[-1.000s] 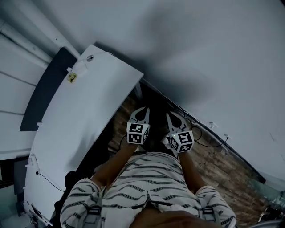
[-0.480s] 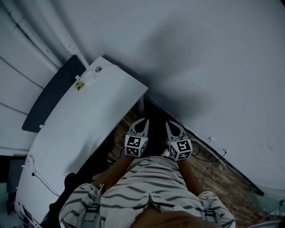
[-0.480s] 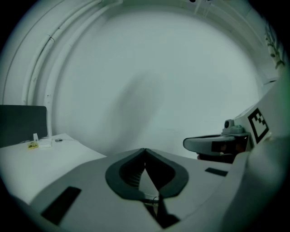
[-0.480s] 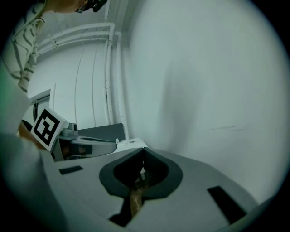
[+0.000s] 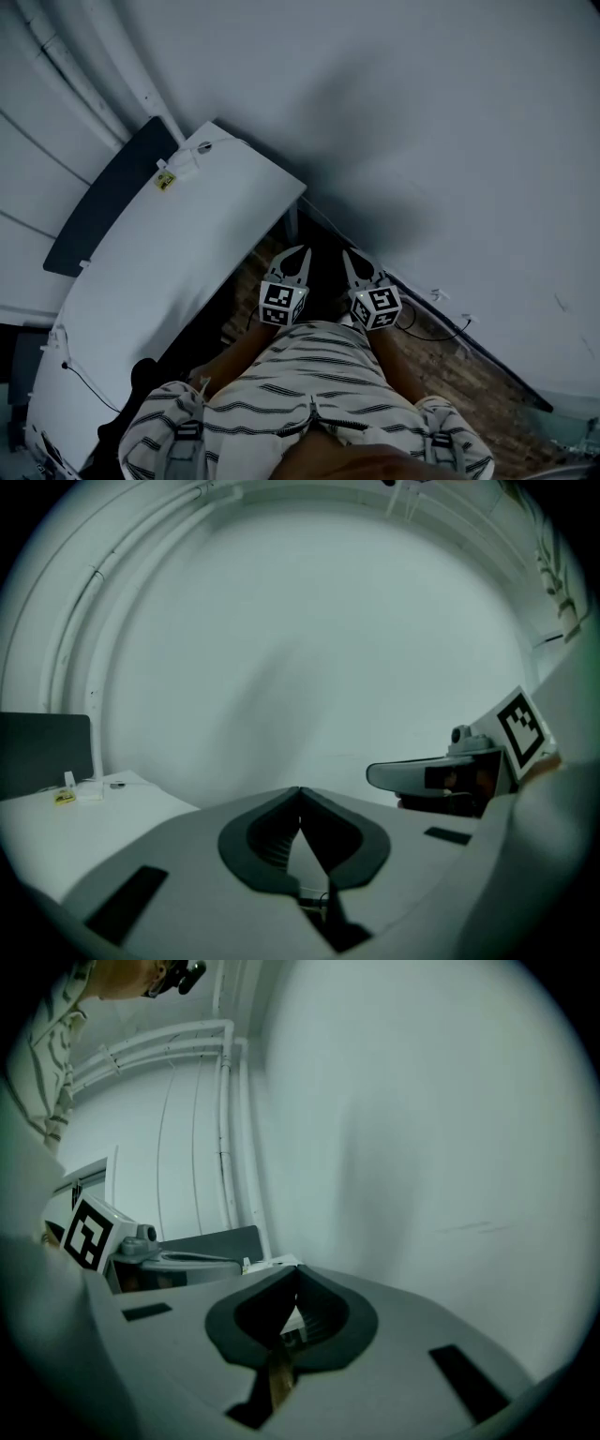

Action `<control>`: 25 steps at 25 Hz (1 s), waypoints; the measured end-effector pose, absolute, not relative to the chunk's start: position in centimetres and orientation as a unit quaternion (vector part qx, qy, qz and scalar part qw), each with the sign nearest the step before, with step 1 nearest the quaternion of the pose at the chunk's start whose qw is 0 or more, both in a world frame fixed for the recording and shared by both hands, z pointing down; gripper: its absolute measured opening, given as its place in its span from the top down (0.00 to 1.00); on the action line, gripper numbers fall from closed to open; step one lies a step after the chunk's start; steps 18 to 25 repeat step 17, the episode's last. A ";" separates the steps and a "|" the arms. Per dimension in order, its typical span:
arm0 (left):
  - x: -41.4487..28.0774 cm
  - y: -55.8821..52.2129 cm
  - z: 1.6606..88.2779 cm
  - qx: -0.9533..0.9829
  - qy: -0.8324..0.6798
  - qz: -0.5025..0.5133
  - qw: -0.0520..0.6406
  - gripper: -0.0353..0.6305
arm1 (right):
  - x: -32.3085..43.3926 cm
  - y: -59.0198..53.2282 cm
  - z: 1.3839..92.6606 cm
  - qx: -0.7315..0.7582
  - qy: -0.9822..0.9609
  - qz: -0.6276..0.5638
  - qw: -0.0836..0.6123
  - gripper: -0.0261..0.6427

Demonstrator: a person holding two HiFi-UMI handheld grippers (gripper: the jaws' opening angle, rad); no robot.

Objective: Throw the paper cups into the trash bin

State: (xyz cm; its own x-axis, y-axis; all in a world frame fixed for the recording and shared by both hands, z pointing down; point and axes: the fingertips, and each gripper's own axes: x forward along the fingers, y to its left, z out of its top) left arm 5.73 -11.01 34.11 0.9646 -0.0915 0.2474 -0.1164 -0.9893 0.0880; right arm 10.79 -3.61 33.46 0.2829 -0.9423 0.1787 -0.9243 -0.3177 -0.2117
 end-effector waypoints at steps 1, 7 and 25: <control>5.6 -10.9 34.1 0.990 -0.051 0.122 0.050 0.91 | 10.7 -3.5 33.6 -0.800 0.583 -0.137 0.037 0.95; 5.1 -10.6 34.5 0.991 -0.045 0.121 0.047 0.91 | 10.4 -2.9 34.1 -0.800 0.583 -0.135 0.045 0.95; 4.4 -10.7 34.4 0.991 -0.053 0.112 0.048 0.91 | 10.4 -2.1 34.1 -0.804 0.579 -0.124 0.049 0.95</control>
